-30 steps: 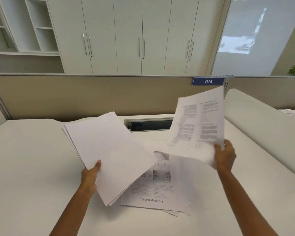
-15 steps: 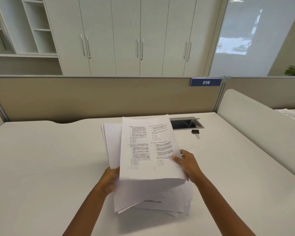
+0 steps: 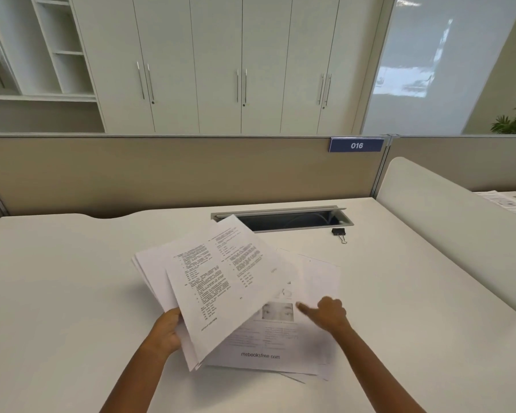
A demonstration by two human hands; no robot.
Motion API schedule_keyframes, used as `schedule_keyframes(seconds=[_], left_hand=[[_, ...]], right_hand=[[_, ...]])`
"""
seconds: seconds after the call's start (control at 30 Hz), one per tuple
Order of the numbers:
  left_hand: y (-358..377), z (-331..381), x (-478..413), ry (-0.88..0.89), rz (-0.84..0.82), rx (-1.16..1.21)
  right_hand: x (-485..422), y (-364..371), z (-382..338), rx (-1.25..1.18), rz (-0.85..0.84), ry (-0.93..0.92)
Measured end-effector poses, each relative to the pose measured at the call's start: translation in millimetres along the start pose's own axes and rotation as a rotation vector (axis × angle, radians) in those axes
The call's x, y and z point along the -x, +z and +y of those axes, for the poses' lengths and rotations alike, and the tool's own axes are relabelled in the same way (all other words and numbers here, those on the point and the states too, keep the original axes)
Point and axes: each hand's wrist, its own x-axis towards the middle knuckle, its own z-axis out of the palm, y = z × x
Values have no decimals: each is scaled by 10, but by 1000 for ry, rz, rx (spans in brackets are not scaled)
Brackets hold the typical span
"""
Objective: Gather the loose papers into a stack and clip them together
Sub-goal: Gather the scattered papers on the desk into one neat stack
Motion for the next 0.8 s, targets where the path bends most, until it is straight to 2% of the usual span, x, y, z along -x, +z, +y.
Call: schedule_keyframes(seconds=[0.07, 0.27, 0.53, 0.8], left_hand=[[-24, 20, -11, -6, 11, 30], [-14, 40, -36, 42, 49, -8], [43, -1, -47, 45, 44, 31], [58, -2, -45, 56, 41, 51]], right_hand=[[5, 118, -1, 115, -42, 42], [18, 228, -138, 199, -38, 107], [-10, 209, -210, 152, -66, 153], [10, 339, -304, 167, -67, 104]])
